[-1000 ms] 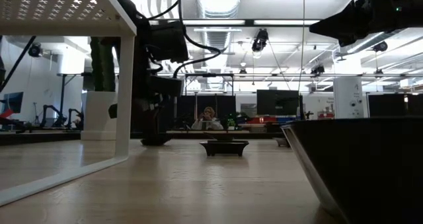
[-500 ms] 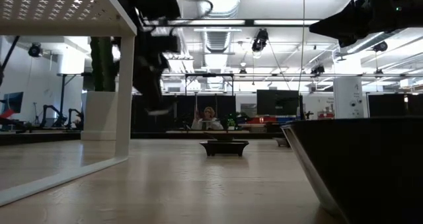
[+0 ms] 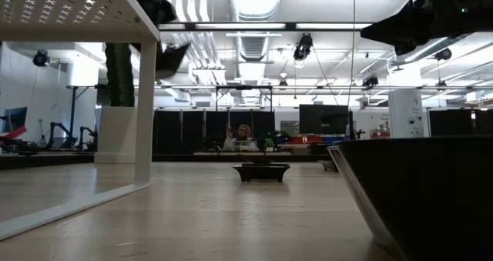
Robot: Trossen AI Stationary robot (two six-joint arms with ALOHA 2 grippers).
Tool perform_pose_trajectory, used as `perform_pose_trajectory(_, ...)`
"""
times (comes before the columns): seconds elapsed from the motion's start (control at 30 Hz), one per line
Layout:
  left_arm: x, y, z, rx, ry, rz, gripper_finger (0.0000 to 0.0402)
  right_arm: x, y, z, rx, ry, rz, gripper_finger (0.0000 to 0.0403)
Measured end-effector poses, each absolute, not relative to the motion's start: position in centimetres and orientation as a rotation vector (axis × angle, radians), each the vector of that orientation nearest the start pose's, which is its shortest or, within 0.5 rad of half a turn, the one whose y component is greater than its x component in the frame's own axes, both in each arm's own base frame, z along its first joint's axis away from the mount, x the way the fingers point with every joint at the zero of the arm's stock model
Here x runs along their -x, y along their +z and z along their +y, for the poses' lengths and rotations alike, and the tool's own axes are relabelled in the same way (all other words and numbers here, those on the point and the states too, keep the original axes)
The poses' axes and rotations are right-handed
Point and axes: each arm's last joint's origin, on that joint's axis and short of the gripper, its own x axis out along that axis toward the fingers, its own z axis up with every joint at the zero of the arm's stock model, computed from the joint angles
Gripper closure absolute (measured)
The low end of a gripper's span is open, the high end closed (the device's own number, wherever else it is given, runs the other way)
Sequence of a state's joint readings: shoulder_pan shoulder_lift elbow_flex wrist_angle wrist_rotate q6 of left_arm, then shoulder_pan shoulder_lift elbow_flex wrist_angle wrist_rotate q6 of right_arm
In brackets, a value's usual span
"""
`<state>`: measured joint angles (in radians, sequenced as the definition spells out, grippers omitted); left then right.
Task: Pick & Place Mini shaped plates
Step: Put the drop-shaped plate on the shelf
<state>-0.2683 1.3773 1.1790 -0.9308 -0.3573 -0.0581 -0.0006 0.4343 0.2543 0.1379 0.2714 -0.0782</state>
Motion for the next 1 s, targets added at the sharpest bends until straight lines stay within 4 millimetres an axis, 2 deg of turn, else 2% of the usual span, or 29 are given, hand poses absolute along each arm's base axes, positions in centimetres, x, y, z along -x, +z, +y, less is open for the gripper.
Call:
perform_pose_trajectory(0.3,-25.0,33.3,-10.2,-0.332,0.007,1.024,0.0401,-12.8,22.6,-0.8,0.083,-0.270,0.054,0.0369)
perform_pose_trajectory(0.53,-24.9,34.9,-14.3,-0.346,-0.081,0.996,0.0401,-12.8,22.5,-0.8,0.058,-0.271,0.055,0.0369)
perform_pose_trajectory(0.7,-24.5,35.2,-17.4,-0.355,-0.145,0.979,0.0401,-12.8,22.5,-0.8,0.058,-0.271,0.057,0.0369)
perform_pose_trajectory(1.0,-23.6,33.6,-21.3,-0.340,-0.180,1.004,0.0401,-12.8,22.5,-0.8,0.058,-0.269,0.057,0.0369)
